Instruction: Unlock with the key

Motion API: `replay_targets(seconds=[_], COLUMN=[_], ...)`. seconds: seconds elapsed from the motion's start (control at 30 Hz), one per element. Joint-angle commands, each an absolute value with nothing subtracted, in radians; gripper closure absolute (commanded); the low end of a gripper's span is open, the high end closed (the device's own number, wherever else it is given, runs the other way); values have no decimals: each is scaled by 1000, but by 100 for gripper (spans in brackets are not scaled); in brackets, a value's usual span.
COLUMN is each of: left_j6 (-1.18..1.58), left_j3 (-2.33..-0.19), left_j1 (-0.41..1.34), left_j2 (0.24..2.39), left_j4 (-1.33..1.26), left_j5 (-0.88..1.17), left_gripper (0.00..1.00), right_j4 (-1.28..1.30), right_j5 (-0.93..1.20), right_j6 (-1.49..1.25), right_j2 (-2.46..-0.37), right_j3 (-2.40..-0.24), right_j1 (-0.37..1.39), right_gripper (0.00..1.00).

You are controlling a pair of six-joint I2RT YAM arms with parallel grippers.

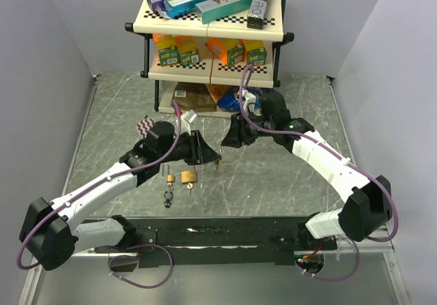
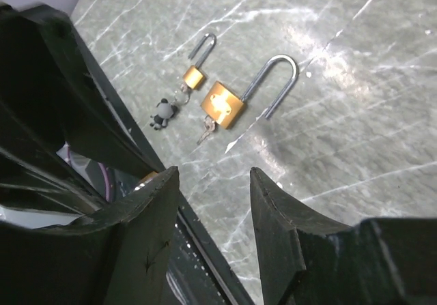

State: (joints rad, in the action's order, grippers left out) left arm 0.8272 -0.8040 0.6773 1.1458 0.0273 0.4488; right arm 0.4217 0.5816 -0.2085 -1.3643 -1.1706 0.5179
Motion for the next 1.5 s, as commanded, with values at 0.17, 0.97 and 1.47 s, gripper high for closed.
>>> replay_targets(seconds=[0.17, 0.97, 1.47], left_j6=[808, 775, 764], left_j3=[-819, -861, -871], left_j1=[672, 664, 664], left_j2=[1109, 1117, 1123], left_j4=[-84, -3, 26], left_j5=[575, 687, 627], left_gripper=[99, 99, 99], right_j4=[207, 477, 516], right_j5=[866, 862, 1040], right_j6=[-275, -94, -87], right_j2=[-1319, -1361, -1431], right_j3=[-1106, -1308, -1299], right_j1=[489, 506, 531], right_gripper=[40, 39, 44])
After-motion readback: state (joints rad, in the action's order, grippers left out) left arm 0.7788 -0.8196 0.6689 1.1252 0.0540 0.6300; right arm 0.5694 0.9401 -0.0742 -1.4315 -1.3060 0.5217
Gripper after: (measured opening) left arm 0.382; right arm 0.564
